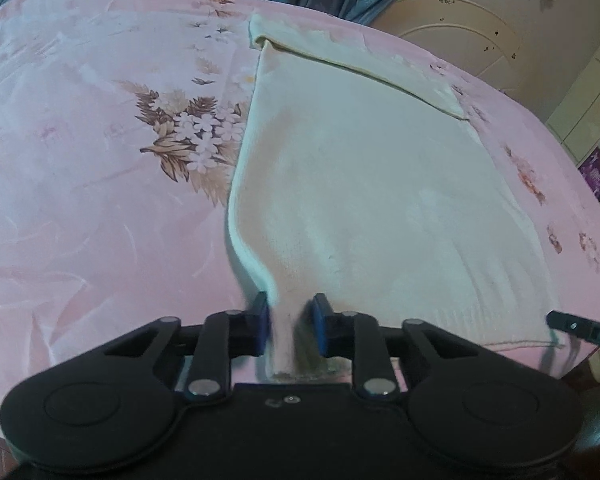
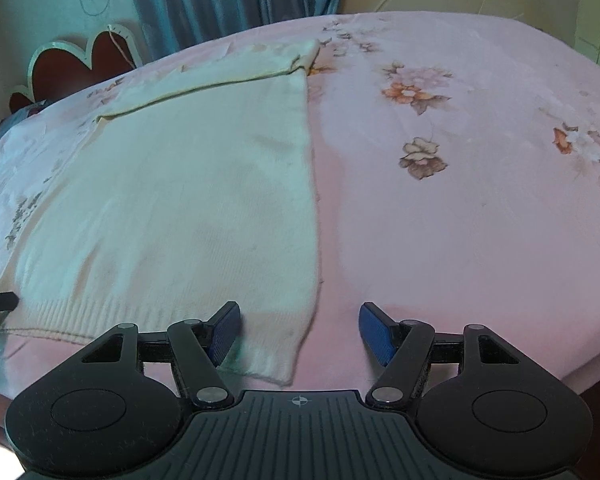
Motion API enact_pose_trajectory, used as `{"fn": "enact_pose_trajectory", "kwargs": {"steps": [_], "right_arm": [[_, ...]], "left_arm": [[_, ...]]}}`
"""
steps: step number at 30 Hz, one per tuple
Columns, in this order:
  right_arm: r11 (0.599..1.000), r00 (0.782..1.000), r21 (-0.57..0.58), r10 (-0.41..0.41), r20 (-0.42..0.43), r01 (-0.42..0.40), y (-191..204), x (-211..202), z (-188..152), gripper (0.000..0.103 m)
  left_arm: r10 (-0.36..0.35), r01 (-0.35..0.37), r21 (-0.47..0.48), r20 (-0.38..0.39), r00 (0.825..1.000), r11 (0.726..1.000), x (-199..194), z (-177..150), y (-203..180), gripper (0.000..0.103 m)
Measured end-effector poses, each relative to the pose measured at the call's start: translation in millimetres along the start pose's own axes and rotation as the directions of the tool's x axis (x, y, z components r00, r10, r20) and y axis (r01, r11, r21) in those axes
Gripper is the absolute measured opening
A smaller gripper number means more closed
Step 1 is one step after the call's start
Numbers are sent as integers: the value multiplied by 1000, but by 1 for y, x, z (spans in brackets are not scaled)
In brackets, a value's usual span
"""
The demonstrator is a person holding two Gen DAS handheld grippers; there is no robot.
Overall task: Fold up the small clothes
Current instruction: 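Close the left gripper on the hem while the right gripper grasps the hem too, then lift the hem with both grippers and fold it over toward the collar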
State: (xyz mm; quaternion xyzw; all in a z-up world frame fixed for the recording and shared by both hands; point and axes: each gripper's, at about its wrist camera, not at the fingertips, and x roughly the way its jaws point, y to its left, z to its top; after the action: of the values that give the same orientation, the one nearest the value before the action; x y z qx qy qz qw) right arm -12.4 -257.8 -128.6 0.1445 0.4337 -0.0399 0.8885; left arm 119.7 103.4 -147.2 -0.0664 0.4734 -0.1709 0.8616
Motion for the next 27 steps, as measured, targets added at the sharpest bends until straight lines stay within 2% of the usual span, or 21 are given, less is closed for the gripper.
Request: {"fn": "enact_pose_trajectory", "kwargs": {"steps": [1,2,7,12,20,27], "right_arm": [[1000,1000,7,20,-8,-20,1,1,0,25],[999,999,15,36,-18,-36,1,2,1,12],[998,998,13,60,-23,-60,5,1,5,6],[989,991,63,130,42,-132,1,-13,22,6],[973,969,94,193,151,-208,1,-19,75,6],[967,950,93,211,231,-238,-2,-7,139,6]], "left_arm": [[-7,7,-4,-3,1000,1000,0,0,0,14],[-11,11,-5,-4,1000,1000,0,0,0,13],[-32,32,-9,6,999,999,-2,4,-1,8],[-58,58,2,63,996,998,-13,15,-7,7],[-87,83,31,181,980,996,-25,66,-22,6],[-93,90,27,257,962,996,-11,124,-29,6]]}}
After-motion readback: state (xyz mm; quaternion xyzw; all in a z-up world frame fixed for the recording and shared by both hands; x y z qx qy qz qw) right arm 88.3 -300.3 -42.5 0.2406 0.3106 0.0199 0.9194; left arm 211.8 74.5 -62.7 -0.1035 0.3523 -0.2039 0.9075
